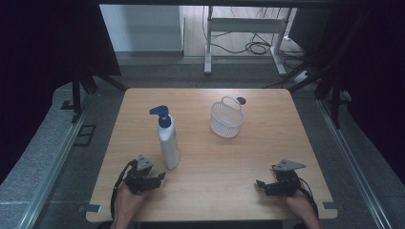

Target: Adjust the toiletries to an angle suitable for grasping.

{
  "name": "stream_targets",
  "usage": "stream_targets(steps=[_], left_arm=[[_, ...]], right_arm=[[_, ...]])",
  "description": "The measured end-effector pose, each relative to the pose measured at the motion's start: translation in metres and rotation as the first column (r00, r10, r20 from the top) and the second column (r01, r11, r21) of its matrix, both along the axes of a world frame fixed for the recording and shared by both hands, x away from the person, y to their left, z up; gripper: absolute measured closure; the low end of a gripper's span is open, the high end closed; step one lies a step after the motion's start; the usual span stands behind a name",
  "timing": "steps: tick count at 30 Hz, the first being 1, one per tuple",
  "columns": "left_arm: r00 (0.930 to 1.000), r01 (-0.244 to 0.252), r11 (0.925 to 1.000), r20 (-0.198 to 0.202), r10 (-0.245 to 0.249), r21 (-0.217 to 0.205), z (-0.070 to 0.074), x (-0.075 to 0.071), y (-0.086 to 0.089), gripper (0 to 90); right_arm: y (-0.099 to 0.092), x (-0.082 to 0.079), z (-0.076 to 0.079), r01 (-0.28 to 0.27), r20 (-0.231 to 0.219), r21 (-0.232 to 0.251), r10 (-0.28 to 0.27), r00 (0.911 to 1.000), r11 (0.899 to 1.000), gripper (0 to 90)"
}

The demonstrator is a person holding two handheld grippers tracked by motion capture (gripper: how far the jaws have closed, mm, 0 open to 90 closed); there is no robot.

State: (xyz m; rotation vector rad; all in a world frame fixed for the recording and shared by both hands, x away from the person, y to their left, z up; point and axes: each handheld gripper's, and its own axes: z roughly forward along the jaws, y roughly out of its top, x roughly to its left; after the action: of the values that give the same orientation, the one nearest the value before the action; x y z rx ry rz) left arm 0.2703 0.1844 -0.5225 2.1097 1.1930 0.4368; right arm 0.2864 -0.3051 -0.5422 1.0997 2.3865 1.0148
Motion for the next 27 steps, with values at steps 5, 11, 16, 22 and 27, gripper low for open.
stream_targets(steps=[5, 11, 16, 22, 27], left_arm=[[1.0000, -0.009, 0.9999, -0.002, 0.009, 0.006, 0.003, 0.005, 0.002, 52.7], [0.9999, -0.016, 0.9998, 0.002, 0.016, 0.006, 0.006, 0.012, 0.002, 67.4], [0.9997, -0.025, 0.9996, -0.001, 0.025, 0.008, 0.007, 0.021, 0.005, 78.5], [0.9997, -0.025, 0.9993, 0.000, 0.025, 0.029, 0.006, 0.036, 0.005, 89.2], [0.9995, -0.033, 0.9993, -0.001, 0.033, -0.017, 0.003, 0.050, 0.007, 89.2]], right_arm=[[0.000, 0.000, 0.000, 0.000, 0.000, 0.000, 0.000, 1.0000, 1.000, 7.8], [0.000, 0.000, 0.000, 0.001, -0.002, 0.000, -0.001, 1.0000, 1.000, 7.8], [0.000, 0.000, 0.000, 0.000, 0.000, 0.000, 0.000, 1.0000, 1.000, 7.8], [0.000, 0.000, 0.000, 0.001, -0.002, 0.000, -0.001, 1.0000, 1.000, 7.6], [0.000, 0.000, 0.000, 0.002, -0.003, 0.000, -0.002, 1.0000, 1.000, 7.5]])
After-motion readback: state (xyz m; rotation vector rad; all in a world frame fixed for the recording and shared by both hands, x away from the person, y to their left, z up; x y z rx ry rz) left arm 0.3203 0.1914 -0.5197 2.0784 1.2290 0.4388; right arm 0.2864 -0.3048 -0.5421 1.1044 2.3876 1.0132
